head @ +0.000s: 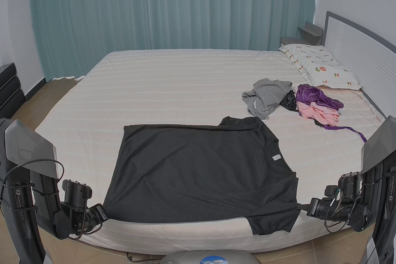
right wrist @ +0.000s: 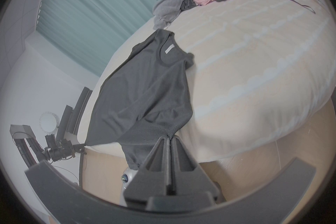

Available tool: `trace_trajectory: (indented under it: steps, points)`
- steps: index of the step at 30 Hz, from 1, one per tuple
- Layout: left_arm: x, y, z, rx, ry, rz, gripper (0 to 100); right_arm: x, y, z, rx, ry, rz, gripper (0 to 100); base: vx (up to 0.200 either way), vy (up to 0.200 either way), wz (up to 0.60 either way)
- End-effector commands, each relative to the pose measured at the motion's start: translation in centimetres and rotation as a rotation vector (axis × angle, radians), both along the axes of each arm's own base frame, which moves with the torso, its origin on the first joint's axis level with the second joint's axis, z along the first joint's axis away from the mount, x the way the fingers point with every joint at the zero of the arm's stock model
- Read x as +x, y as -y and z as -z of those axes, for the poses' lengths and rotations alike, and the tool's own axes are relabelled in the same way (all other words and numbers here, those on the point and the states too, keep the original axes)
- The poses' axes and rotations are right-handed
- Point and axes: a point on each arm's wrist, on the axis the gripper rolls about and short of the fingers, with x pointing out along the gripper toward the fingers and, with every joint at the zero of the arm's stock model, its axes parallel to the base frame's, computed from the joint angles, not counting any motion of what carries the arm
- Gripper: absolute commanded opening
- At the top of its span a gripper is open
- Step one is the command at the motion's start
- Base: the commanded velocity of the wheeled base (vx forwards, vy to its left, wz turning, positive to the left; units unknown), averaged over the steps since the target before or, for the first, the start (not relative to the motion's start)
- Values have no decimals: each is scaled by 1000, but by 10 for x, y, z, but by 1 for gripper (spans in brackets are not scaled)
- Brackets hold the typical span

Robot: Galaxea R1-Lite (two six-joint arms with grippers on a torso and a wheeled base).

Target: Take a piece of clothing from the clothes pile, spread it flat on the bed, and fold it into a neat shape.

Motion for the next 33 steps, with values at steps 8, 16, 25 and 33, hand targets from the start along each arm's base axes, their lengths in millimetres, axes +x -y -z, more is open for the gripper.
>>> trace_trajectory:
  steps: [8,16,25,33]
  points:
    - [1,-7,-4,9,47,-20,0,-14,8,-9,-54,-47,-27,0,0,0,0]
    - [-8,-7,-4,44,22,24,0,-25,12,-23,-76,-90,-42,0,0,0,0]
    - [-18,-7,-5,73,0,65,0,-34,16,-19,-133,-151,-98,0,0,0,0]
    - [-25,-8,-4,99,-31,93,0,-39,15,-21,-147,-167,-117,0,0,0,0]
